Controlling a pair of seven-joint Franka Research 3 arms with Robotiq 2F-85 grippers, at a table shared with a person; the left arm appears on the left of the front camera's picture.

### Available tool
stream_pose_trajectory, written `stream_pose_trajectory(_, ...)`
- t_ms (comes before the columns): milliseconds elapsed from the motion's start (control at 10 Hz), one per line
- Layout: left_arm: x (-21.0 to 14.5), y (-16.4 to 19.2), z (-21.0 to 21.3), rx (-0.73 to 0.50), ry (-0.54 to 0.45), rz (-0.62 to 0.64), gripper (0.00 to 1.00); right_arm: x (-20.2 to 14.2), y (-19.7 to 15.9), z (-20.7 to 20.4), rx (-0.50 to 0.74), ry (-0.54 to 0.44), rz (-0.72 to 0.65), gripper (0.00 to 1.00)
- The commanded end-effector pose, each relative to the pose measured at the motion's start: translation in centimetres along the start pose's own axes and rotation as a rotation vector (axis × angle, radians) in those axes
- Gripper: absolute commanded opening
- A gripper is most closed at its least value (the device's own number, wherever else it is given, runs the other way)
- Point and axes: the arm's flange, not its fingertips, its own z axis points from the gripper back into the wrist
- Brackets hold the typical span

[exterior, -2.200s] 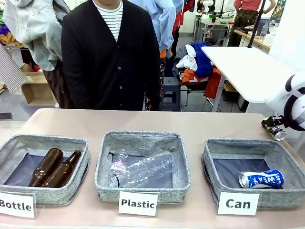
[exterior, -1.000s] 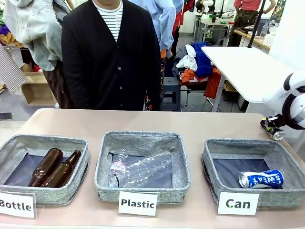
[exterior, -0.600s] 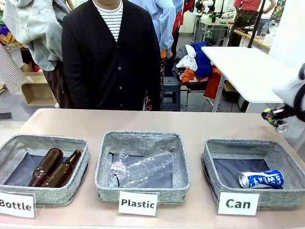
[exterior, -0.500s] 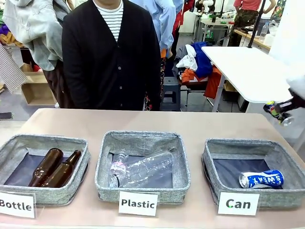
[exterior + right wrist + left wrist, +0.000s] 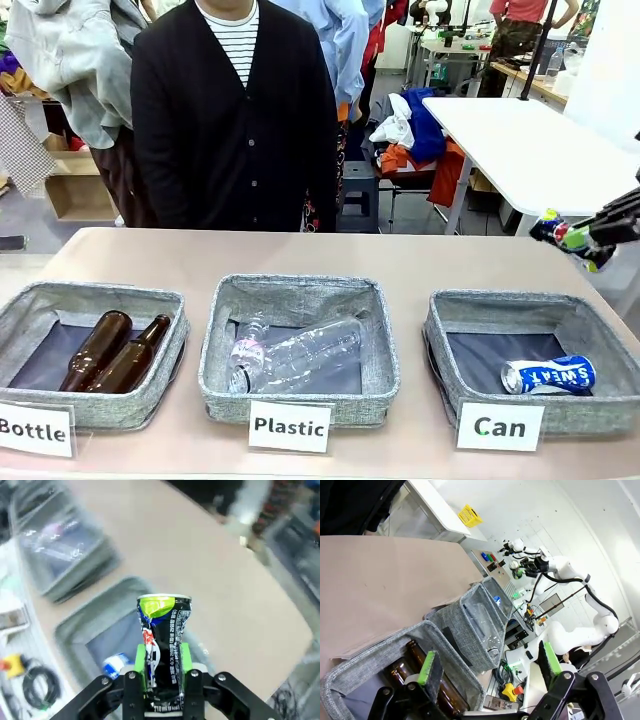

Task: Sort the can waste into the basket.
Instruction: Pick up the can waste from the table and place it in the right Fabric basket.

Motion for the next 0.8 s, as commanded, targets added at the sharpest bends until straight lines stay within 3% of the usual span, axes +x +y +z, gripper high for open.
stream_pose_trajectory(0,-0.1,-0.3,0.1,0.007,0.015,0.001,1.00,-1.1,1.6,-0.6,0.119,0.037,0.210,0.00)
stream_pose_trajectory(200,-0.1,-0.3,0.1,0.007,0.015,0.001,1.00,-1.0,3.7,-1.6,0.173,0.083,0.306,0.00)
stream_pose_trajectory(700,-0.1,-0.3,0.1,0.007,0.015,0.001,1.00,-0.9,3.6,-2.1,0.254,0.082,0.330,0.00)
